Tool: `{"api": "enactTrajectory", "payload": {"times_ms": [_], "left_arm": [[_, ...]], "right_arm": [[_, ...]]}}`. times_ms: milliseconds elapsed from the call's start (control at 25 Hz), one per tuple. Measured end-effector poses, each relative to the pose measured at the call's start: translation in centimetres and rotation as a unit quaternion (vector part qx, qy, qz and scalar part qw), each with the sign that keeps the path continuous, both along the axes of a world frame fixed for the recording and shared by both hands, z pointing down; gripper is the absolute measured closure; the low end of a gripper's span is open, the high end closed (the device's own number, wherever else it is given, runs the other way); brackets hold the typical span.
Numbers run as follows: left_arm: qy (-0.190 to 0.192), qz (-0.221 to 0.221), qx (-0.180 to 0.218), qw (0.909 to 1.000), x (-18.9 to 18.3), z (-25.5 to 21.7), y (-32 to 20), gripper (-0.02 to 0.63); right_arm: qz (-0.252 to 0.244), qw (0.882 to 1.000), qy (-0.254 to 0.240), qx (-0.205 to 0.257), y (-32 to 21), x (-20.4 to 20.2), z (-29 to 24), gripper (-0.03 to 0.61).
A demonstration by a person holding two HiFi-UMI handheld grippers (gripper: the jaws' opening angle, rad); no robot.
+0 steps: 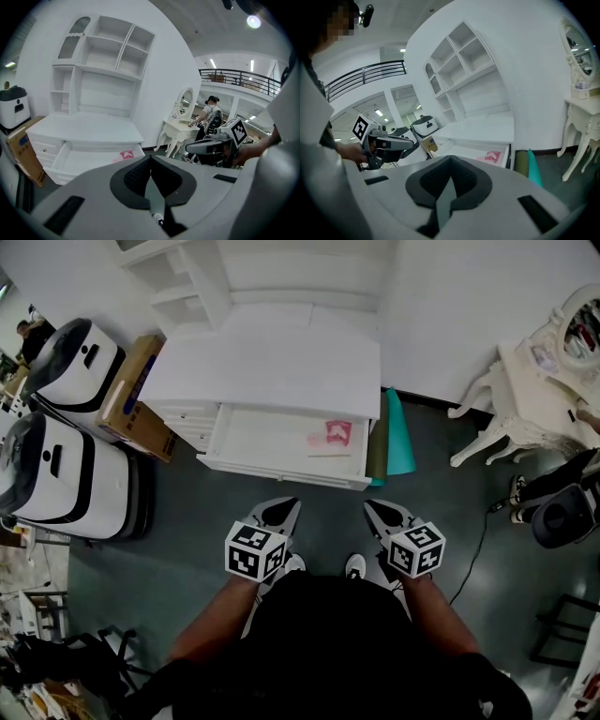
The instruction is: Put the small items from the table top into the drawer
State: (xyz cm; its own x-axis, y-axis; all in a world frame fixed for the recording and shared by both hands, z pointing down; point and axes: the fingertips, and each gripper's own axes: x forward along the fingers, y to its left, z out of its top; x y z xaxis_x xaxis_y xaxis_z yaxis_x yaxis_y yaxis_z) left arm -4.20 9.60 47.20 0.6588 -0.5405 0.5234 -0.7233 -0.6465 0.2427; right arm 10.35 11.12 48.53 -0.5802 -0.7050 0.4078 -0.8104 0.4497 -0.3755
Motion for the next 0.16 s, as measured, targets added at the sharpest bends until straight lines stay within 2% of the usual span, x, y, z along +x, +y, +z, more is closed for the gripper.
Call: {"api": "enactTrajectory", "payload": {"times_ms": [160], "left_arm": [[0.000, -0.001, 0.002, 1.0000, 0.03, -0.05, -0.09, 0.603]], "right_arm": [[-0.003, 1.000, 0.001, 0.001, -0.16, -0.07, 0.05, 0.552]]}}
